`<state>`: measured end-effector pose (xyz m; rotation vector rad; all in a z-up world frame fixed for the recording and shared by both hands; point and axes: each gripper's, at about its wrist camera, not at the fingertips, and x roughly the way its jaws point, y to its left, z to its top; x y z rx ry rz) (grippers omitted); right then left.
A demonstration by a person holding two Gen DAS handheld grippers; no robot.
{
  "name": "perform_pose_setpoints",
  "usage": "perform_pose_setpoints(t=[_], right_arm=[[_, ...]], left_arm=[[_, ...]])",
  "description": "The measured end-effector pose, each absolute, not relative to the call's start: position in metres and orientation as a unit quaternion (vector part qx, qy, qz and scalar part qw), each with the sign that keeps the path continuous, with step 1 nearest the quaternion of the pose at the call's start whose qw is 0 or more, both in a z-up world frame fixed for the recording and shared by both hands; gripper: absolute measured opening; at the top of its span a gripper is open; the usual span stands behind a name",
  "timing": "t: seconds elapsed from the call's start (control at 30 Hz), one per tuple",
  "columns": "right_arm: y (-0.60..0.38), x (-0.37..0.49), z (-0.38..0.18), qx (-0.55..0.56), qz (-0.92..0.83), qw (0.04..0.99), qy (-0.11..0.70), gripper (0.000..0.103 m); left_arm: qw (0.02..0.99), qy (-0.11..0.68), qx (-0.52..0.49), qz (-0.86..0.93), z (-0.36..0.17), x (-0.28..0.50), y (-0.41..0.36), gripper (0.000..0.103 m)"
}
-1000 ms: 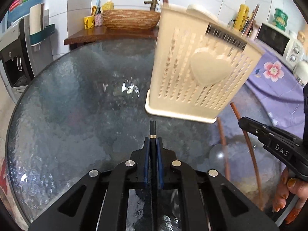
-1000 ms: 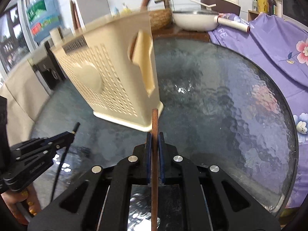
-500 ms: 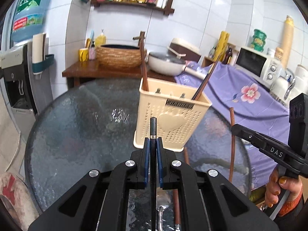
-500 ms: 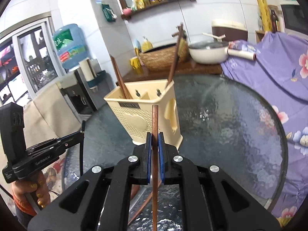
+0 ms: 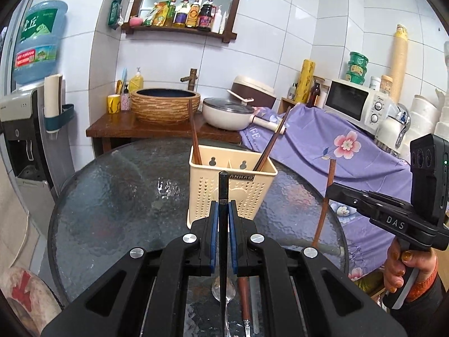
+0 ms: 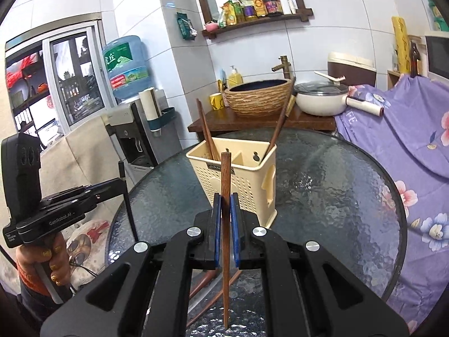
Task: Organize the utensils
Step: 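Lift both held chopsticks and lower them into the cream holder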
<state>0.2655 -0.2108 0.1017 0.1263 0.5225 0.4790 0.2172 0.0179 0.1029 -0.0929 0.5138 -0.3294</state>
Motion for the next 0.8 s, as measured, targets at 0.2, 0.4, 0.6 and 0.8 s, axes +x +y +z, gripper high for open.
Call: perform_pose_setpoints(t=[0.2, 0.4, 0.6, 0.8], right_arm=[[-0.209, 0.262, 0.122, 0.056, 0.248, 0.936, 0.242, 0.007], [-0.203, 0.274, 0.143, 0.060, 0.259, 0.935, 0.236, 0.007], [-0.199, 0.291, 0.176, 0.067, 0.259, 0.939, 0.214, 0.007], [-0.197, 0.317, 0.236, 0.079, 0.246, 0.952, 0.165, 0.007]], left_arm=[[0.957, 0.235, -0.037, -0.165, 0.120, 0.217, 0.016, 0.007], [0.961, 0.219, -0.021, -0.170, 0.140, 0.224, 0.007, 0.007], [0.961, 0.208, -0.027, -0.179, 0.173, 0.247, 0.005, 0.007], [0.966, 0.179, -0.039, -0.182, 0.233, 0.279, 0.004, 0.007]])
